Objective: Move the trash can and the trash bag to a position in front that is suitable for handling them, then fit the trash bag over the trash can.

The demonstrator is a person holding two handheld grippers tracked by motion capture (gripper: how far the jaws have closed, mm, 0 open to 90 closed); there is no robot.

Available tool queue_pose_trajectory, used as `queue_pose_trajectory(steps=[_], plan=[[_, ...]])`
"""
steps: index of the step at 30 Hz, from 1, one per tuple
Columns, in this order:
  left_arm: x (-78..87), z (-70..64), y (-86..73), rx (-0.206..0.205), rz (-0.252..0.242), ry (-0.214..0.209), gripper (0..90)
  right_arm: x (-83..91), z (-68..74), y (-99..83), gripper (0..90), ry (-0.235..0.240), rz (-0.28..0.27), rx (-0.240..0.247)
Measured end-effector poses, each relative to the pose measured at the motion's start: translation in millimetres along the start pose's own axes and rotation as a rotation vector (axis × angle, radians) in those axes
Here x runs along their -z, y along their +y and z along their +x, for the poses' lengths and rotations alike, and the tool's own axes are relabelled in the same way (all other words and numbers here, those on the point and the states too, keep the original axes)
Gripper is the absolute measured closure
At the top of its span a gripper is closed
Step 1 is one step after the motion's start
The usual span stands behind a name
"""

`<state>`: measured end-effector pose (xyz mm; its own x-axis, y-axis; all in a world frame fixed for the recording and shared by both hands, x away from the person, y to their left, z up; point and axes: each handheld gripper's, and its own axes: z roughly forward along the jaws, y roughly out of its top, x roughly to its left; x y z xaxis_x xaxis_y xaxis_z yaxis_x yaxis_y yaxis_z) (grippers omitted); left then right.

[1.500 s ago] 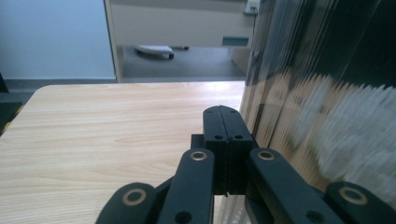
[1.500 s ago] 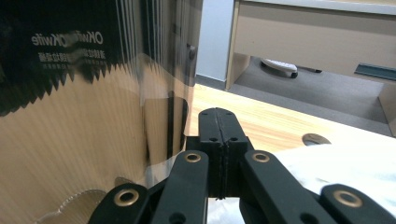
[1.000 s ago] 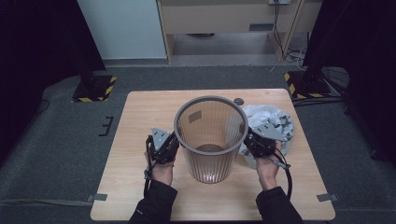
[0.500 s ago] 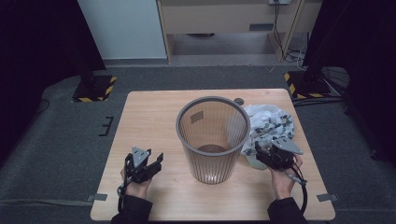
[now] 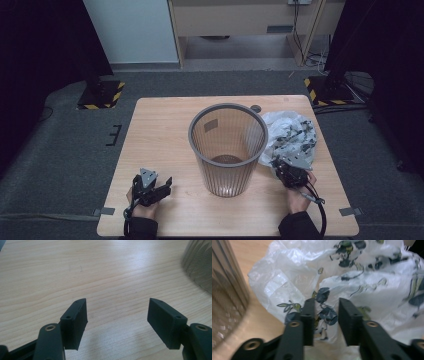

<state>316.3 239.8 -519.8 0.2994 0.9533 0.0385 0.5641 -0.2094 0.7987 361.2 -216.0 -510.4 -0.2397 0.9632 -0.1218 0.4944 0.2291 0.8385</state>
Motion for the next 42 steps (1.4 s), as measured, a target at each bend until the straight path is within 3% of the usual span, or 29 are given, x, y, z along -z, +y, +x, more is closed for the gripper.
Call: queue_pose_trajectory(steps=[6, 12, 14, 18, 23, 27, 35, 42], plan=[[-1.7, -4.2, -4.3, -0.03, 0.02, -0.003, 29.5, 26.0, -24.7, -11.7, 83.0, 0.032, 0.035, -0.012], [-5.3, -6.3, -6.9, -0.037, 0.031, -0.009, 26.2, 50.5, -38.9, -28.7, 82.5, 0.068, 0.024, -0.041], [-7.8, -6.5, -7.5, -0.043, 0.034, -0.014, 25.1, 58.3, -40.7, -29.7, 78.0, 0.069, -0.004, -0.058], [-12.3, -5.9, -5.8, -0.04, 0.046, -0.025, 23.4, 63.3, -41.8, -28.6, 53.4, 0.034, -0.091, -0.041], [-16.4, -3.6, -4.0, -0.018, 0.081, -0.023, 21.2, 61.0, -43.1, -28.6, 31.6, 0.03, -0.174, -0.04], [-18.8, -2.4, -3.3, -0.015, 0.098, -0.014, 19.5, 60.9, -44.6, -27.9, 23.6, 0.054, -0.202, -0.056], [-19.1, -1.3, -3.0, -0.015, 0.104, -0.012, 17.2, 58.2, -44.8, -27.3, 17.4, 0.059, -0.203, -0.063], [-20.3, 1.5, -2.7, 0.007, 0.116, -0.024, 15.3, 44.8, -42.5, -22.1, 12.4, 0.045, -0.154, -0.033]])
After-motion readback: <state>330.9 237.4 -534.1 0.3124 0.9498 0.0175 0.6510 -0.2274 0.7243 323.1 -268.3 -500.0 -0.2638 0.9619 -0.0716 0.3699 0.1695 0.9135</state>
